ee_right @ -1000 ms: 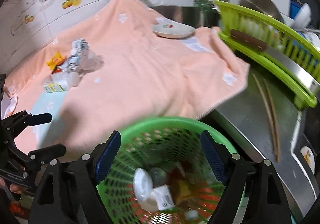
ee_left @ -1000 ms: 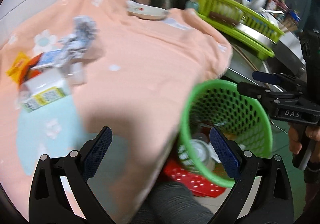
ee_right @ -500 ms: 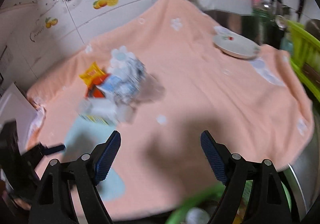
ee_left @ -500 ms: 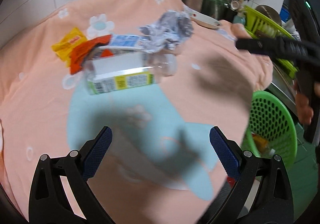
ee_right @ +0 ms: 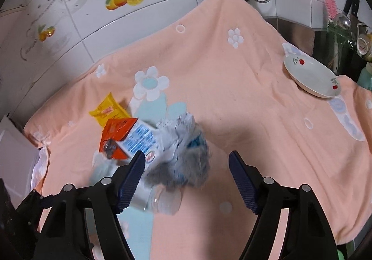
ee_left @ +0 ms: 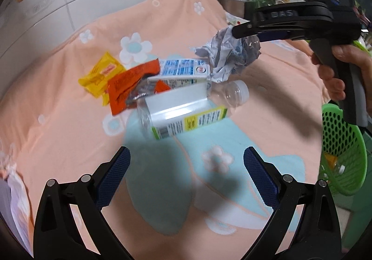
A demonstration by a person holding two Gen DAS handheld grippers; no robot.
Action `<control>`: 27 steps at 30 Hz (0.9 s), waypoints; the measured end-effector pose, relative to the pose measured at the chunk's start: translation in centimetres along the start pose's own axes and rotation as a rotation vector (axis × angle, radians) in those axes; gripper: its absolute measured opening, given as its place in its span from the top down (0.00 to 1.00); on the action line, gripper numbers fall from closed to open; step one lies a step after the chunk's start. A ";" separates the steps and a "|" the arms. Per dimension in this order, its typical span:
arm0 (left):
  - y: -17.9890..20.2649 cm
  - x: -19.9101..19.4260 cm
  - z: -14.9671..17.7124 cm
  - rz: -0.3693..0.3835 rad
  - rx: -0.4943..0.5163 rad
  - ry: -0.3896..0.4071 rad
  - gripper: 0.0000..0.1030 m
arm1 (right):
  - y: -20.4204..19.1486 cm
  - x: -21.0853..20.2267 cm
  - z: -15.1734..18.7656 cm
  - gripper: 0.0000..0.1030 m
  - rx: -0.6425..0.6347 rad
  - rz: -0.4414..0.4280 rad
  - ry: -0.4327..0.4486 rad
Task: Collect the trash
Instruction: 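Grasp the crumpled foil with the right tool while the left tool grasps the clear bottle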
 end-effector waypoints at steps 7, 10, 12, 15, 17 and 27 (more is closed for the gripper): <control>0.5 1.0 -2.0 0.044 0.107 0.014 0.08 | 0.2 1.8 -0.6 0.52 -0.033 0.025 -0.034; 0.5 1.7 -2.6 0.049 0.145 0.011 0.08 | 0.4 2.2 -0.5 0.71 -0.029 0.020 -0.041; 0.5 2.4 -3.1 0.048 0.171 0.007 0.08 | 0.6 2.1 -0.4 0.75 -0.013 0.004 -0.039; 0.6 3.2 -3.8 0.055 0.220 0.007 0.08 | 0.5 1.7 -0.3 0.80 -0.015 -0.004 -0.029; 0.9 3.7 -4.2 0.064 0.259 0.003 0.08 | 0.4 1.2 -0.4 0.81 -0.018 -0.007 -0.019; 2.4 7.1 -4.2 0.112 0.429 -0.045 0.07 | -0.4 -3.6 -1.3 0.83 -0.026 -0.055 0.066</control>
Point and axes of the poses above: each gripper's, at about its wrist camera, not at the fingertips, and x roughly the way its jaws point, y to its right, z to its underside, the point moved 9 cm from there along x, roughly the way its jaws point, and after that the axes turned 3 degrees about -x, right-handed, at the moved point
